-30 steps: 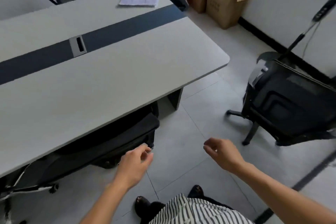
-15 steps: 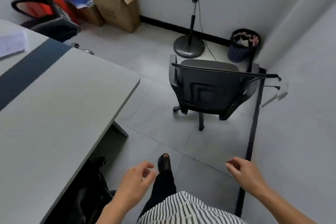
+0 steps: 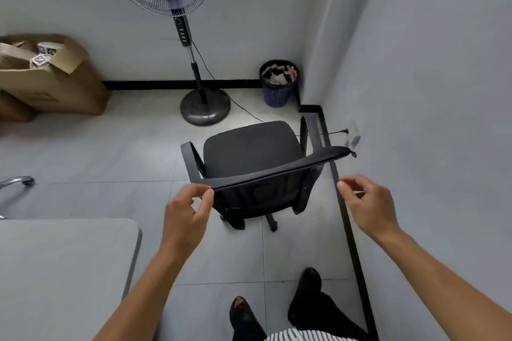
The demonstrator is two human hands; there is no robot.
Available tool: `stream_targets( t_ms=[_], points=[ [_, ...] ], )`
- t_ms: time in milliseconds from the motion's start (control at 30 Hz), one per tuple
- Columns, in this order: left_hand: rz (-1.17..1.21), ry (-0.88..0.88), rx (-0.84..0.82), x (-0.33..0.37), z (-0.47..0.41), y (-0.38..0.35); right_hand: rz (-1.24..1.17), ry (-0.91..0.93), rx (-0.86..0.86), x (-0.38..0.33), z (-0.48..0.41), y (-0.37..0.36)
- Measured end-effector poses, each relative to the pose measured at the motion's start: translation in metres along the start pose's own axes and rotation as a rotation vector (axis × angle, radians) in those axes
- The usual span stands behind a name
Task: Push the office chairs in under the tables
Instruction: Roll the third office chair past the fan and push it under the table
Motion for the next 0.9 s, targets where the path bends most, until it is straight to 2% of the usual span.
stream_targets(
  t_ms=[67, 133, 200, 267, 333, 400, 467, 533, 800, 900],
  points=[
    [-0.062, -0.010, 0.028, 0.000, -0.030, -0.012, 0.026, 0.031, 0.076, -0.011, -0.032, 0.008],
    [-0.138, 0.036, -0.007, -0.012, -0.057, -0.032, 0.063, 0.077, 0.082, -0.019, -0.067, 0.000],
    [-0.230, 0.109, -0.067, -0.030, -0.075, -0.054, 0.112, 0.117, 0.000, -0.024, -0.103, -0.024],
    [-0.363, 0.214, -0.092, -0.055, -0.083, -0.070, 0.149, 0.121, -0.153, -0.023, -0.130, -0.056],
    [-0.543, 0.236, -0.023, -0.065, -0.083, -0.075, 0.257, 0.138, -0.204, -0.017, -0.146, -0.079],
    [-0.622, 0.216, 0.096, -0.064, -0.080, -0.074, 0.332, 0.215, -0.127, -0.021, -0.153, -0.085],
    [-0.614, 0.188, 0.228, -0.057, -0.078, -0.071, 0.334, 0.307, -0.093, -0.027, -0.163, -0.090],
    [-0.614, 0.168, 0.293, -0.049, -0.079, -0.076, 0.351, 0.365, -0.088, -0.032, -0.183, -0.094],
    [-0.608, 0.449, 0.138, -0.066, -0.143, -0.108, 0.389, 0.464, -0.190, -0.068, -0.314, -0.126],
    [-0.576, 0.506, 0.202, -0.066, -0.160, -0.113, 0.417, 0.526, -0.241, -0.092, -0.358, -0.145]
  ],
)
Point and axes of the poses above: each hand's wrist, its own z-axis away from the middle knuckle, its own y-axis out of the back of the hand, x = y × z, the point moved 10 cm from there along -z, towards the middle knuckle, and after that the axes turned 10 degrees about z, right-handed, at the moved point
